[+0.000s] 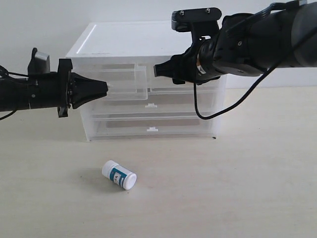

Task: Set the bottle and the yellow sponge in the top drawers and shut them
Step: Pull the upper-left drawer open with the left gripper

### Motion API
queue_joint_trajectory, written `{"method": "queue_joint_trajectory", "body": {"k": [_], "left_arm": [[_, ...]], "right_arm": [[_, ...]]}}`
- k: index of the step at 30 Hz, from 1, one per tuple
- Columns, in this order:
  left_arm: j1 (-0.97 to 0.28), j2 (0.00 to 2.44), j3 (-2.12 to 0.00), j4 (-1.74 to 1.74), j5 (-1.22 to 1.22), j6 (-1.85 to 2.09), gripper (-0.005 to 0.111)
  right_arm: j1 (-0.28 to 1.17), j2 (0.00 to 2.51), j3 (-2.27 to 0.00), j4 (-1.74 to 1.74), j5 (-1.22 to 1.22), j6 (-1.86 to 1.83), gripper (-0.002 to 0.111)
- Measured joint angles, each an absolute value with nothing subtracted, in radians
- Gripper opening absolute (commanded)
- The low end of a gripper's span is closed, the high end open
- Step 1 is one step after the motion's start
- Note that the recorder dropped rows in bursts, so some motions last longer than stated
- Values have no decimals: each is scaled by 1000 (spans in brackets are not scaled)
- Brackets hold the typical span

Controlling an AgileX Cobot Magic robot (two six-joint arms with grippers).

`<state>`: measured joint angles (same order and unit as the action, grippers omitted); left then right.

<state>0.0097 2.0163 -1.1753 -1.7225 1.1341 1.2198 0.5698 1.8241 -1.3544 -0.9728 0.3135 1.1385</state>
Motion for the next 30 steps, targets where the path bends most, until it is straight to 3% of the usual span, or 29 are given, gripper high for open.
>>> {"method": "queue_joint_trajectory", "body": {"k": [30], "left_arm": [[10,1856,-787,-1752,1207,1423,4]], "right_arm": [[570,1824,-1354,-973,307,1139,49]]}}
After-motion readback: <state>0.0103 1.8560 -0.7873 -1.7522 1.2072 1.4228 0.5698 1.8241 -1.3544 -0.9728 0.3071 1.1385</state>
